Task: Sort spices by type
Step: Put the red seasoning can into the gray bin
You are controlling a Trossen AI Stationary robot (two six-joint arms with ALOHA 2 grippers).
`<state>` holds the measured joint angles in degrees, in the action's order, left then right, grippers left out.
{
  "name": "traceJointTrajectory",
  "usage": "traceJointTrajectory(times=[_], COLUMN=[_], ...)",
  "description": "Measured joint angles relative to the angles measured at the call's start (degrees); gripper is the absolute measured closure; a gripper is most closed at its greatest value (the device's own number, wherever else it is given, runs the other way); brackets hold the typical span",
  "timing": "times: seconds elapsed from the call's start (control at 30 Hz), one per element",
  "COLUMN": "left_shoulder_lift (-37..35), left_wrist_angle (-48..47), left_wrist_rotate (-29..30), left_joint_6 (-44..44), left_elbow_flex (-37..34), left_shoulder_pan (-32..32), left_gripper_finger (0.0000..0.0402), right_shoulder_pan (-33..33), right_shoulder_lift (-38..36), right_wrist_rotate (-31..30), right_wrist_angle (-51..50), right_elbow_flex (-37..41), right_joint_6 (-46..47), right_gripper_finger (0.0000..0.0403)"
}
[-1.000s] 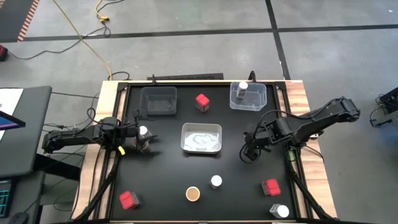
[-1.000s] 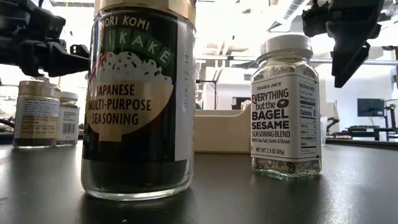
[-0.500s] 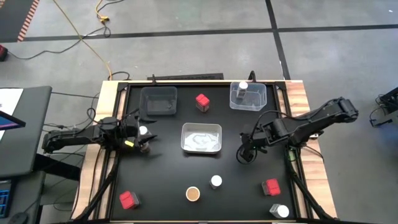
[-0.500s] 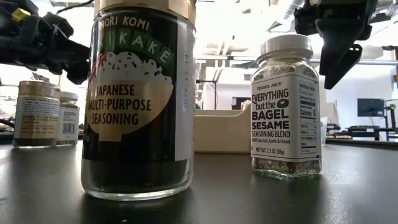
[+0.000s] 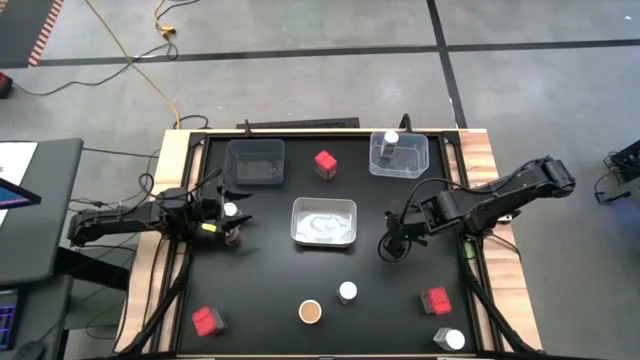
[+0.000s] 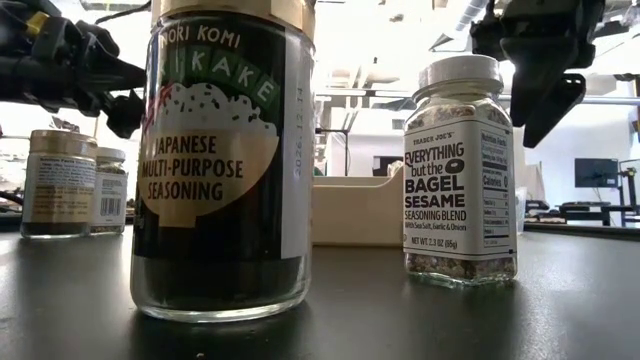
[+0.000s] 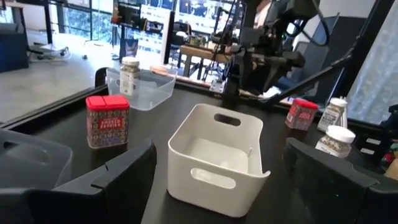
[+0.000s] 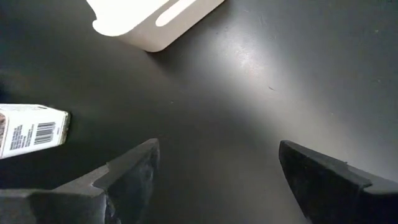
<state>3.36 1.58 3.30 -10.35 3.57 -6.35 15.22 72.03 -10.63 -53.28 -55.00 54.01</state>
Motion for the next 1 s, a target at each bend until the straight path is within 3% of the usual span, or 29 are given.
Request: traceJointTrajectory(times=[0.17, 0.43, 0.63, 0.77, 1.0], left_shoulder_lift=[0.0, 5.5, 18.5, 29.6, 47.4], left_wrist_angle=[2.9, -4.7, -14.9, -20.2, -20.3], left_wrist_rotate=[0.0, 2.9, 6.4, 8.6, 14.7], left_joint_6=[-2.5, -0.3, -2.6, -6.0, -9.5], left_elbow_flex=[1.0, 10.5, 22.4, 30.3, 41.5], left_shoulder_pan=[0.0, 0.0, 0.0, 0.5, 4.2], left_gripper_finger=[0.0068, 0.0068, 0.0068, 0.0068, 0.0068], right_shoulder_pan=[0.0, 0.0, 1.6, 2.8, 5.8], right_shoulder_lift=[0.0, 0.0, 0.0, -1.9, -9.6], right_wrist_rotate=[0.0, -1.9, -7.2, -8.0, -8.0], right_wrist_angle=[2.1, -0.1, 0.1, 3.3, 21.2], right_elbow_flex=[0.0, 0.0, 0.1, 4.7, 17.5], right_joint_6=[0.0, -4.5, -12.3, -14.9, -17.4], right_gripper_finger=[0.0044, 0.0044, 0.006, 0.0083, 0.0101])
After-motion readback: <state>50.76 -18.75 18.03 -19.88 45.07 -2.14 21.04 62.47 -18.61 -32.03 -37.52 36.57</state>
